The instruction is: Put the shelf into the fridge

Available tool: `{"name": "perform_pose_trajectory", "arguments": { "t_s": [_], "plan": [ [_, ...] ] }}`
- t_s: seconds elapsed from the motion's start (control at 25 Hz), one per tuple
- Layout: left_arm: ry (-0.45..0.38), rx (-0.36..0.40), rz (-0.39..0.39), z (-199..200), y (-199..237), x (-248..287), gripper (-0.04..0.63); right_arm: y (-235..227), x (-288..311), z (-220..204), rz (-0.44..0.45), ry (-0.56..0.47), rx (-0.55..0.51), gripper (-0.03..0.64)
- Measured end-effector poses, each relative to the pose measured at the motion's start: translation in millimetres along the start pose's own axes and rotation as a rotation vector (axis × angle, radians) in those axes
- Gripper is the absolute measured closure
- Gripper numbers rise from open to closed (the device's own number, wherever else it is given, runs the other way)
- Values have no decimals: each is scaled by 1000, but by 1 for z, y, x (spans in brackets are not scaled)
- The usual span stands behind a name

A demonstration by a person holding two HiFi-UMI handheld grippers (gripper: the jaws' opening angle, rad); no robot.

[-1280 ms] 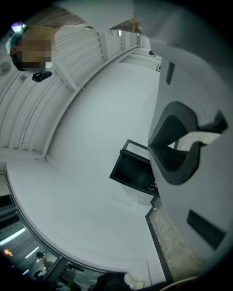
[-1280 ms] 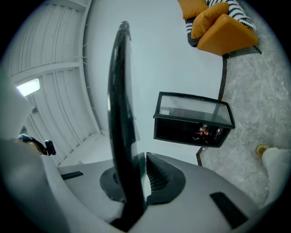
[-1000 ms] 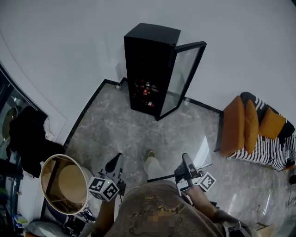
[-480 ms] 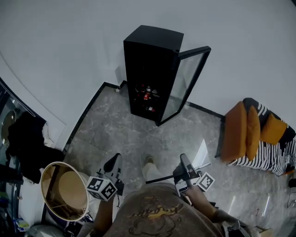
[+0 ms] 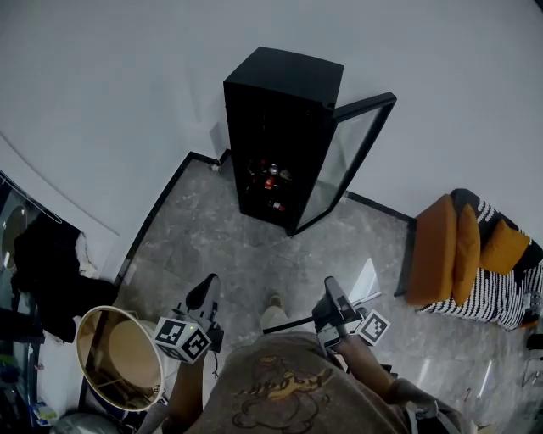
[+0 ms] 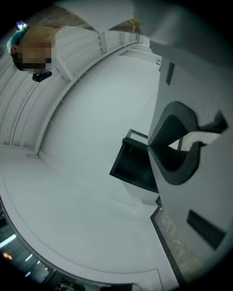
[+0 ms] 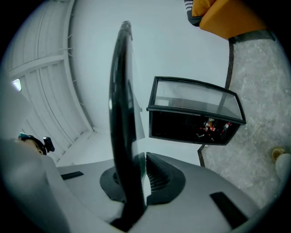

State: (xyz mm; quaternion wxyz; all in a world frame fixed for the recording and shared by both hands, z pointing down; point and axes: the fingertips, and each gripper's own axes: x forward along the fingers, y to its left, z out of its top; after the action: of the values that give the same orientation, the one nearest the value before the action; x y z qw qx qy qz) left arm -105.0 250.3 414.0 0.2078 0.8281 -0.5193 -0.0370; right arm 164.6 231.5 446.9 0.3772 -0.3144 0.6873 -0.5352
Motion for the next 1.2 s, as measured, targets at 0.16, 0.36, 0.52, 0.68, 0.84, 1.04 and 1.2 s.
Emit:
{"name": "perform_pose_trajectory", "arguments": {
  "t_s": [0.16, 0.36, 0.52, 0.68, 0.84, 1.04, 1.2],
  "plan": [
    [-11, -6, 12, 14, 12, 26, 591, -4, 32, 12, 4, 14, 5, 589],
    [-20, -15, 31, 29, 27, 56, 591, -10, 67, 30, 7, 34, 10, 589],
    [-19, -13, 45, 35, 41, 85, 589, -19, 94, 47, 5, 53, 6, 588],
    [-17, 3, 53, 41, 47, 109, 590, -26, 117, 61, 14, 76, 7, 589],
    [-28, 0, 72, 47, 53, 123, 591, -29, 137, 70, 24, 96, 14, 589],
    [-38, -17, 88, 52, 59, 134, 589, -35, 152, 77, 26, 110, 24, 588],
    [-37, -10, 92, 56, 66, 143, 591, -40, 161, 81, 22, 103, 33, 588]
  ]
}}
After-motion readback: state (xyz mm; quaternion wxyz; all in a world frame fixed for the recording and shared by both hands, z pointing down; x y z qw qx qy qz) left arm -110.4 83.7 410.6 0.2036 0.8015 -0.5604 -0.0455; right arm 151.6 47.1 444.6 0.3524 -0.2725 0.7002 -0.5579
